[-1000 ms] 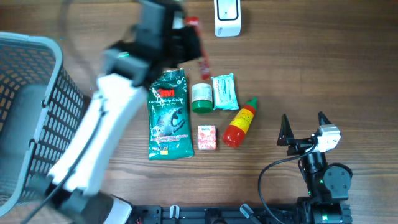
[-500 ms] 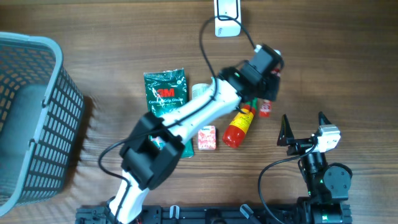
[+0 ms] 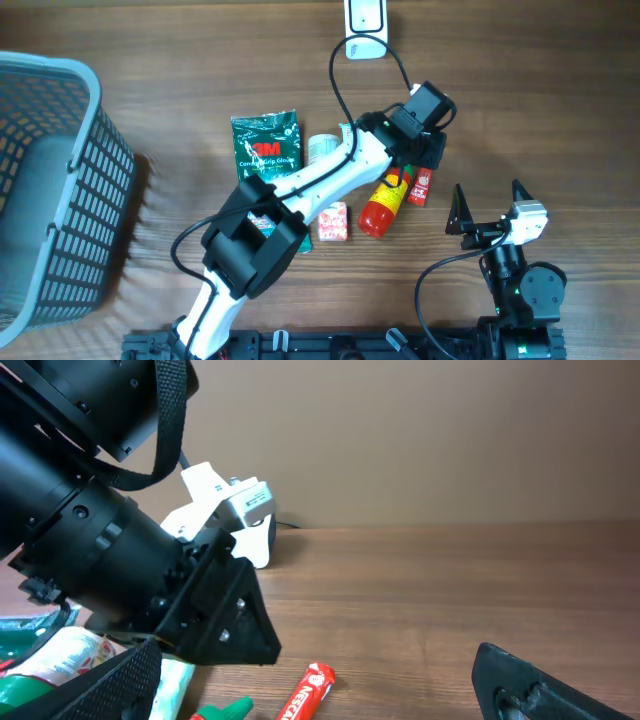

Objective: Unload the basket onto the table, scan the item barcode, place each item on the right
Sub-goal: 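Lay the Nescafe stick right of the sriracha and open the left gripper, then move the right gripper to the sriracha bottle and grasp it, then lift the sriracha bottle and carry it up to the scanner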

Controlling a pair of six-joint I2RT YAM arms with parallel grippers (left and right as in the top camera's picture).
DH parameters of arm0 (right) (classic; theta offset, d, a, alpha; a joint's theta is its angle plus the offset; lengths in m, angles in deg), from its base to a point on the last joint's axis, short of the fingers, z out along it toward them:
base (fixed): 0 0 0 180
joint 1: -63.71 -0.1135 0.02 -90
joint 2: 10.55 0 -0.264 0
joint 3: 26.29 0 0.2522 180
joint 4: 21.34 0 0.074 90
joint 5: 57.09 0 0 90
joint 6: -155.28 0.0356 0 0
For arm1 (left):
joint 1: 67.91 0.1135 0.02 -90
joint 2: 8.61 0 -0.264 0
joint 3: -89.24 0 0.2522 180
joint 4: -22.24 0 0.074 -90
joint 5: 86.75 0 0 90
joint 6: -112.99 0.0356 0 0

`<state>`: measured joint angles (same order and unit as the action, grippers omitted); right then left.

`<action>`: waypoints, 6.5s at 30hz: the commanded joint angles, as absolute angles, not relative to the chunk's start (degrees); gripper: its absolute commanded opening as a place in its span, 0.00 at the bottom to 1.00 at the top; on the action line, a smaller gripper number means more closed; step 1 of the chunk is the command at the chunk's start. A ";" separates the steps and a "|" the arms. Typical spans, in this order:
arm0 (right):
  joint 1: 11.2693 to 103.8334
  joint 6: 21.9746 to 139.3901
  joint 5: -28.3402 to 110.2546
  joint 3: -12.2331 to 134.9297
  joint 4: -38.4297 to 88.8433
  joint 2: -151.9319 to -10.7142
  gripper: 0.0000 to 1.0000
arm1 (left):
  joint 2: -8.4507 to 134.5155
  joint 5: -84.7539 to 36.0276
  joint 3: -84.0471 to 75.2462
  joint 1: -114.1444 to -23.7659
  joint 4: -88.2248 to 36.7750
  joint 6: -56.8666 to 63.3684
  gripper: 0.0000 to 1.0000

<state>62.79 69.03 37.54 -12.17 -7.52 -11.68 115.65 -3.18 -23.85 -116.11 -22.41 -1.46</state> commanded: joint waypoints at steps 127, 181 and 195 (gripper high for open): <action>58.85 108.11 69.67 28.84 15.56 -69.38 0.99 | 79.09 25.84 -19.94 -100.53 -87.55 -4.28 1.00; 63.90 36.82 124.68 46.61 48.12 -105.16 0.47 | 79.09 25.84 -19.94 -100.53 -87.55 -4.28 1.00; 63.90 65.23 125.93 46.63 0.10 -104.96 0.34 | 79.09 25.84 -19.94 -100.53 -87.55 -4.30 1.00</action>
